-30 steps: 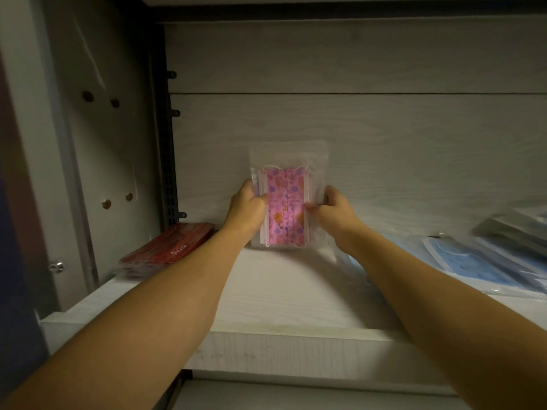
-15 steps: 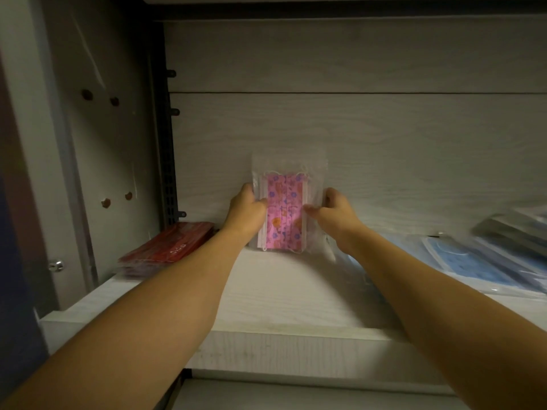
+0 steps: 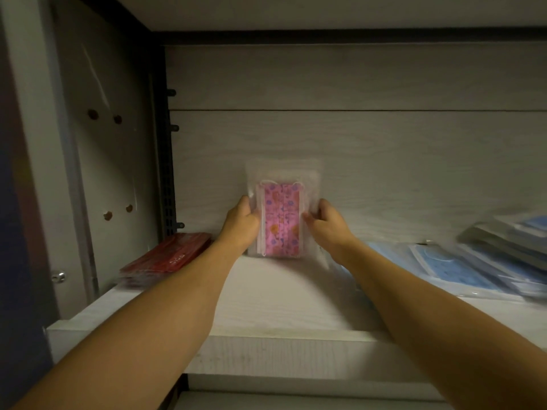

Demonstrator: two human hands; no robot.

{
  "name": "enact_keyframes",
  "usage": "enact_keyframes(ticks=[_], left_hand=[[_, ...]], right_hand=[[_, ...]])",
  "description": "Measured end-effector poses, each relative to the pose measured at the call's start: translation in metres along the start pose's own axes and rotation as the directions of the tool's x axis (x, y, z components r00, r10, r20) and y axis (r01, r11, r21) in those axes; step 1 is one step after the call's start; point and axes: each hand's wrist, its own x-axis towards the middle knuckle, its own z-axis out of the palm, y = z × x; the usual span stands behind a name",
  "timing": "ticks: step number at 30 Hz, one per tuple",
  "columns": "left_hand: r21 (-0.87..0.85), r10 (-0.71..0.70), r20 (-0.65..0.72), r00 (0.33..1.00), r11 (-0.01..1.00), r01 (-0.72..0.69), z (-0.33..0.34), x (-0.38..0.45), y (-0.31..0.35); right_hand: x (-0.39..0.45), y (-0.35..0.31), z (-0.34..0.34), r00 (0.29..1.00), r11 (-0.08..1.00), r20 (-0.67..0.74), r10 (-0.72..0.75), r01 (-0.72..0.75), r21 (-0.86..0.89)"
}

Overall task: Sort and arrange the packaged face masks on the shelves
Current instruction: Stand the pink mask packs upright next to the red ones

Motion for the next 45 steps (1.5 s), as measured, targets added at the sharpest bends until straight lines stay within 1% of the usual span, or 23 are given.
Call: enact_keyframes(ticks=[2, 4, 6, 8, 13, 15, 17, 19, 21, 23, 25, 27, 30, 32, 34, 37, 42, 45], left_hand=[[-0.011, 0.024, -0.029, 0.999, 1.0, -0.024, 0.001, 0.0, 0.003], [0.004, 0.012, -0.035, 0.999, 1.0, -0.011, 0.002, 0.001, 0.003], [0.065, -0.011, -0.007, 1.0, 0.998, 0.012, 0.003, 0.001, 0.0], [0.114, -0.012, 0.008, 1.0, 0.993, 0.011, 0.005, 0.001, -0.002], [0.228, -0.038, -0.044, 0.998, 0.973, 0.047, -0.001, 0.0, 0.019], [0.276, -0.085, -0.044, 0.995, 0.956, 0.094, -0.008, 0.001, 0.029], [0.288, -0.131, -0.028, 0.991, 0.948, 0.134, -0.016, 0.003, 0.036], [0.278, -0.181, 0.0, 0.984, 0.945, 0.174, -0.025, 0.001, 0.039], [0.294, -0.253, 0.081, 0.964, 0.93, 0.219, -0.03, -0.006, 0.04], [0.356, -0.358, 0.181, 0.916, 0.892, 0.278, -0.034, -0.013, 0.037], [0.45, -0.465, 0.218, 0.858, 0.828, 0.334, -0.038, -0.021, 0.033], [0.527, -0.556, 0.215, 0.803, 0.758, 0.383, -0.044, -0.024, 0.029], [0.574, -0.645, 0.22, 0.732, 0.692, 0.437, -0.05, -0.027, 0.026], [0.585, -0.665, 0.232, 0.71, 0.679, 0.444, -0.05, -0.027, 0.024], [0.588, -0.666, 0.235, 0.709, 0.678, 0.442, -0.05, -0.027, 0.022], [0.577, -0.656, 0.236, 0.717, 0.688, 0.44, -0.049, -0.027, 0.019], [0.57, -0.624, 0.236, 0.745, 0.71, 0.414, -0.05, -0.023, 0.016], [0.574, -0.587, 0.228, 0.777, 0.725, 0.38, -0.054, -0.02, 0.014]], right_hand=[[0.0, -0.003, 0.001, 1.0, 0.999, -0.015, 0.009, -0.008, 0.04], [0.001, -0.002, 0.003, 1.0, 0.999, 0.01, 0.027, -0.028, 0.028], [0.0, 0.001, 0.004, 0.998, 0.999, 0.044, 0.051, -0.05, -0.005], [-0.001, 0.0, 0.004, 0.998, 0.998, 0.037, 0.052, -0.051, -0.032], [-0.005, -0.014, 0.002, 0.999, 0.998, 0.001, 0.034, -0.034, -0.044], [-0.005, -0.023, 0.0, 0.996, 0.993, 0.011, 0.083, -0.082, -0.079], [-0.004, -0.032, -0.001, 0.985, 0.984, 0.046, 0.167, -0.164, -0.063], [-0.006, -0.04, -0.002, 0.957, 0.964, 0.114, 0.267, -0.264, -0.037], [-0.013, -0.047, -0.002, 0.92, 0.936, 0.17, 0.353, -0.348, -0.056], [-0.022, -0.049, 0.001, 0.864, 0.9, 0.253, 0.436, -0.413, -0.14], [-0.031, -0.049, 0.005, 0.771, 0.843, 0.347, 0.534, -0.453, -0.291], [-0.034, -0.047, 0.008, 0.697, 0.785, 0.369, 0.614, -0.491, -0.378], [-0.032, -0.046, 0.011, 0.656, 0.747, 0.367, 0.659, -0.516, -0.42], [-0.031, -0.046, 0.012, 0.632, 0.727, 0.365, 0.683, -0.543, -0.42], [-0.033, -0.046, 0.012, 0.626, 0.724, 0.369, 0.687, -0.55, -0.416], [-0.032, -0.043, 0.015, 0.651, 0.741, 0.365, 0.666, -0.52, -0.425], [-0.037, -0.049, 0.023, 0.661, 0.757, 0.386, 0.644, -0.476, -0.448], [-0.038, -0.049, 0.027, 0.675, 0.757, 0.378, 0.634, -0.439, -0.484]])
